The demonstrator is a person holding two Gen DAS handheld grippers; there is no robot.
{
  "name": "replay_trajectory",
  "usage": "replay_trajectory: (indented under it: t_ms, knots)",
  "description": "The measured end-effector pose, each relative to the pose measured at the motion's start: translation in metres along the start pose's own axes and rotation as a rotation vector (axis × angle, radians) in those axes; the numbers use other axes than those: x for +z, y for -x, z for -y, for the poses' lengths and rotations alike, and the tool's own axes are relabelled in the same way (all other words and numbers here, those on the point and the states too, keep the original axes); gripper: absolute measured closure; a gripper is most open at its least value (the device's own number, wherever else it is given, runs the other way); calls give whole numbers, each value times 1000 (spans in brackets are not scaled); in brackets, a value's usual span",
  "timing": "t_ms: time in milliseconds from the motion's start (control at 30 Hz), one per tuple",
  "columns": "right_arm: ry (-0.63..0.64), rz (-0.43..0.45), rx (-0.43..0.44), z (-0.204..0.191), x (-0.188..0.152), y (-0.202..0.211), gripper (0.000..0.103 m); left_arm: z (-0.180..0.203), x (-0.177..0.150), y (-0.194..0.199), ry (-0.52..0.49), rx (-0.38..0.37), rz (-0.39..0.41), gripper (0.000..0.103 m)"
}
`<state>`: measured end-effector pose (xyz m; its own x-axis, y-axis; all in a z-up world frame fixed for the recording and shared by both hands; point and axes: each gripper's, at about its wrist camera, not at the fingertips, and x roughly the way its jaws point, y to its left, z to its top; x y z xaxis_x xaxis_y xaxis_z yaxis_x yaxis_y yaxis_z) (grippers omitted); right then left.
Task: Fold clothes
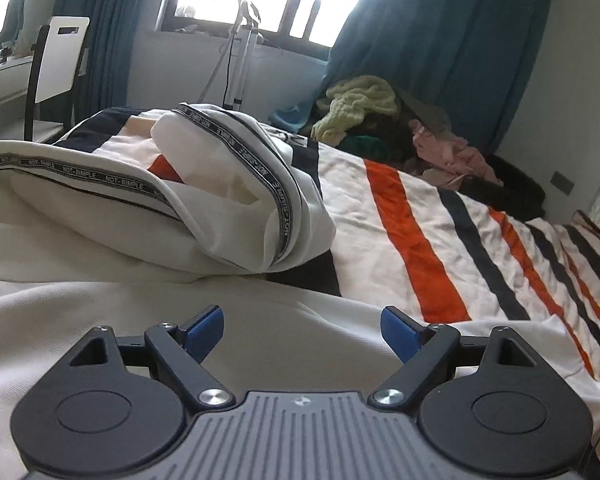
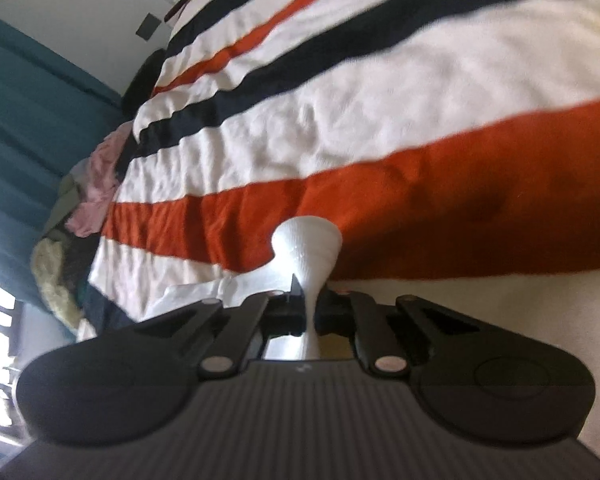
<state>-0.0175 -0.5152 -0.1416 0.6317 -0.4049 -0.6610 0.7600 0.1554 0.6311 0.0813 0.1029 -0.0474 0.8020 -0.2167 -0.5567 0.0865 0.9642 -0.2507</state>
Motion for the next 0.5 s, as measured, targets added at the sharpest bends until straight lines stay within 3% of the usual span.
replay_trajectory:
  t_ms: [267, 367, 433, 500]
  knots:
    - [47, 22, -58, -5, -2, 4, 93, 5, 3, 9, 4, -19, 16, 15]
    - [56, 57, -80, -7, -2, 11, 85, 7, 2, 11, -8, -18, 23, 15]
    - [58, 94, -120, -8, -1, 16, 74, 8, 1, 10, -10, -19, 20, 15]
    - [67, 151, -177, -10, 0, 21, 72, 9, 0, 10, -12, -20, 18, 15]
